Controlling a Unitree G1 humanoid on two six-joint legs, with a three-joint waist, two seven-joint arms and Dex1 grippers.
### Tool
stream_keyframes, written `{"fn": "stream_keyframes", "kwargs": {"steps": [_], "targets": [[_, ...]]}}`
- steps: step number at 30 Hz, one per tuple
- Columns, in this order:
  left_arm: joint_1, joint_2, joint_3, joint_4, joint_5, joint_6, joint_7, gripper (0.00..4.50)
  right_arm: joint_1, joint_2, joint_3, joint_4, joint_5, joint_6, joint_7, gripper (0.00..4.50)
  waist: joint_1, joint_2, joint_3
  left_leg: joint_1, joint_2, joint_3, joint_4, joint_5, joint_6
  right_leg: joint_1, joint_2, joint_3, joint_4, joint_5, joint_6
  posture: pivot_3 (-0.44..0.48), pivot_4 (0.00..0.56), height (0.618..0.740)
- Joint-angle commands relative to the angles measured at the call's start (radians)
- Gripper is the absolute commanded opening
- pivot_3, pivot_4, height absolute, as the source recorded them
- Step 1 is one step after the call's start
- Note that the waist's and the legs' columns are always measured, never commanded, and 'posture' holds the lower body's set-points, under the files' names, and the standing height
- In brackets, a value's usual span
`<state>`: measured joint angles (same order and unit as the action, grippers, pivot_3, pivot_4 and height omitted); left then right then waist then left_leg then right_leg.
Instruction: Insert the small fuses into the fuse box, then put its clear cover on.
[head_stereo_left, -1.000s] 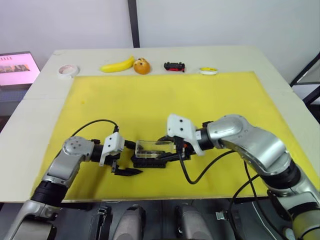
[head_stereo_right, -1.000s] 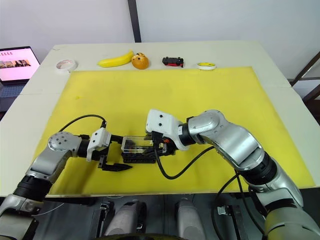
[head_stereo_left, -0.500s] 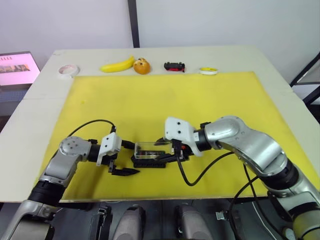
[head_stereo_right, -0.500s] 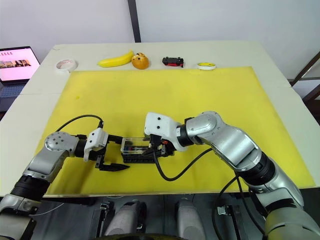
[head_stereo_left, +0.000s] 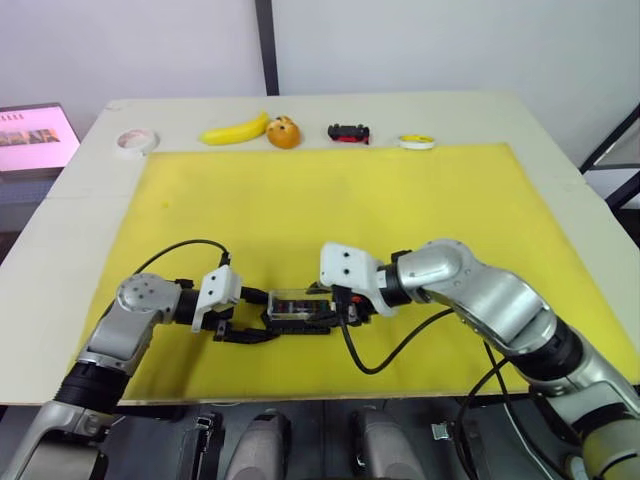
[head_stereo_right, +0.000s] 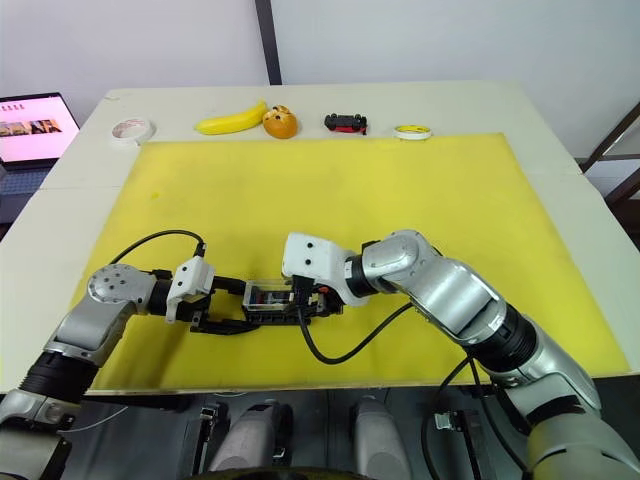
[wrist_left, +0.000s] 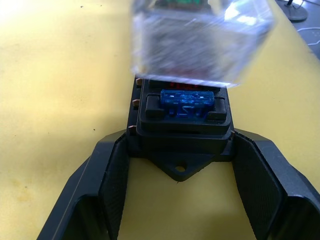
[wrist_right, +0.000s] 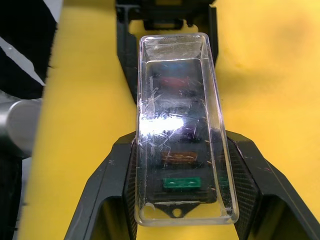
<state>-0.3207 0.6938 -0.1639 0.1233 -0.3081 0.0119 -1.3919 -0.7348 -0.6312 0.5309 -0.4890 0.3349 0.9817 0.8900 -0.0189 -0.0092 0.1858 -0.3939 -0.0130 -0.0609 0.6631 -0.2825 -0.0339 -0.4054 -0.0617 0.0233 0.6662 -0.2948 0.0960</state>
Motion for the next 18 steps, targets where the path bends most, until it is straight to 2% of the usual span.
{"fn": "stream_keyframes", "kwargs": {"steps": [1,18], "targets": [[0.002,0.014,0.002,0.015,0.011,-0.004,-0.016,2.51,-0.023,0.013,0.004,-0.003,-0.019,-0.031,0.003,1.72,0.0,0.0,0.0,0.0,0.0,0.0,0.0,0.0,0.0,0.0,0.0,0.0,0.0,0.0,0.0,0.0,0.15,0.74],[0.0,0.015,0.003,0.002,0.01,-0.002,-0.012,2.51,-0.032,0.034,0.042,0.044,-0.043,-0.057,0.042,1.72,-0.001,0.0,0.0,0.0,0.0,0.0,0.0,0.0,0.0,0.0,0.0,0.0,0.0,0.0,0.0,0.0,0.15,0.74]]}}
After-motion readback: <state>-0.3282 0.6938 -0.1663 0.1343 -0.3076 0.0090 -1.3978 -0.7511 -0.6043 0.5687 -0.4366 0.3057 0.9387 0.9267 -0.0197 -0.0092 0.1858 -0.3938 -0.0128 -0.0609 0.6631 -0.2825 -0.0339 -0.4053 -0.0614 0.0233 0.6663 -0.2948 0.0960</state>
